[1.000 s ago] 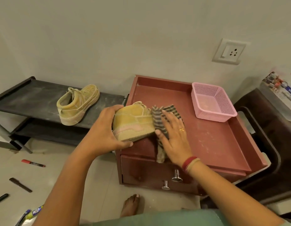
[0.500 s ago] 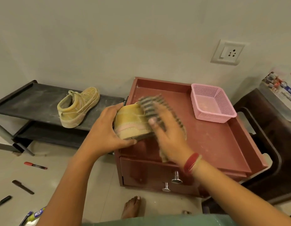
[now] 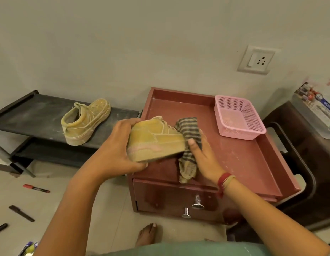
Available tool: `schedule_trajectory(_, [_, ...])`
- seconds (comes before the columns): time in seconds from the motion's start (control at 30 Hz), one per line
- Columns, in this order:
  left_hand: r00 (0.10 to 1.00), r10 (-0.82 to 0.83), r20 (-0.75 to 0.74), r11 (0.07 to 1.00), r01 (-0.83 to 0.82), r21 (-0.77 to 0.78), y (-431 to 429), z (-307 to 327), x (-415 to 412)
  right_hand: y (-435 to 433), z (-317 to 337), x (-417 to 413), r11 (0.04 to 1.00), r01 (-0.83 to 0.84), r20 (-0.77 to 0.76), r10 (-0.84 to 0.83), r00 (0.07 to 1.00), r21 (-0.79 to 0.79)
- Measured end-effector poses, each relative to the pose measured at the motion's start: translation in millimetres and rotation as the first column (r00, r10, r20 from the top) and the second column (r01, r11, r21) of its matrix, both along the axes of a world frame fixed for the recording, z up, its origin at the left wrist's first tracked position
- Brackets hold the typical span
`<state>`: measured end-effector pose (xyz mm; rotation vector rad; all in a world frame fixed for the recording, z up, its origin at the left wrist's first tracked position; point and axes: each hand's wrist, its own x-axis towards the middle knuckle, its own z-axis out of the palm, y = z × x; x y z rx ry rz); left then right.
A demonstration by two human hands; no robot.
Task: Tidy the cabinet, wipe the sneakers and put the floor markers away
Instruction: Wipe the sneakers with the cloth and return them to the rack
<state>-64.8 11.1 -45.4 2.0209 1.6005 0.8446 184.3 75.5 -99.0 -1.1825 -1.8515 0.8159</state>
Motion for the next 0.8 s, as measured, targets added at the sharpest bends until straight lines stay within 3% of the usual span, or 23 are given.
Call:
schedule_trajectory(0.07, [0.998, -0.013, -0.054, 1.0, 0.013, -0.004, -0.8, 5.9, 5.3, 4.1, 5.2, 10.9, 0.979, -0.029, -0.223, -0.017, 0.975, -0.201])
schedule_trajectory(0.17, [0.982, -0.038, -0.186, 0.999, 0.035, -0.017, -3.2, 15.8, 10.2, 11.6, 1.7, 32.2, 0.911, 0.027, -0.216, -0.126, 0.968, -0.411])
schedule_trajectory(0.33, [0.944, 0.047, -0.328, 0.999, -0.053, -0.011, -8.2, 30.1, -1.4, 16.3, 0.7, 34.4, 0.862, 0.171, -0.414, -0.392, 0.821, -0.477])
schedule_trajectory(0.43, [0.863, 0.198, -0.465, 0.973, -0.23, -0.014, -2.5, 23.7, -3.4, 8.7, 8.4, 21.2, 0.88, 0.094, -0.487, -0.343, 0.803, -0.465])
schedule_trajectory(0.5, [0.781, 0.309, -0.543, 0.931, -0.364, 0.006, 2.7, 16.7, 8.6, -2.1, 4.5, 5.6, 0.887, 0.016, -0.426, -0.237, 0.873, -0.461])
schedule_trajectory(0.57, [0.654, 0.408, -0.637, 0.895, -0.425, 0.136, 6.4, 12.4, 28.9, -11.1, -2.5, -9.7, 0.9, -0.011, -0.355, -0.16, 0.921, -0.435])
schedule_trajectory(0.7, [0.517, 0.344, -0.784, 0.931, -0.298, 0.212, 15.3, 1.2, 62.1, -12.1, 0.4, -10.8, 0.952, 0.048, -0.177, -0.105, 0.979, -0.301])
schedule_trajectory(0.8, [0.517, 0.357, -0.778, 0.927, -0.302, 0.224, 23.7, 1.9, 59.5, -21.9, -2.4, -7.0, 0.992, -0.003, -0.022, 0.0, 1.0, -0.125])
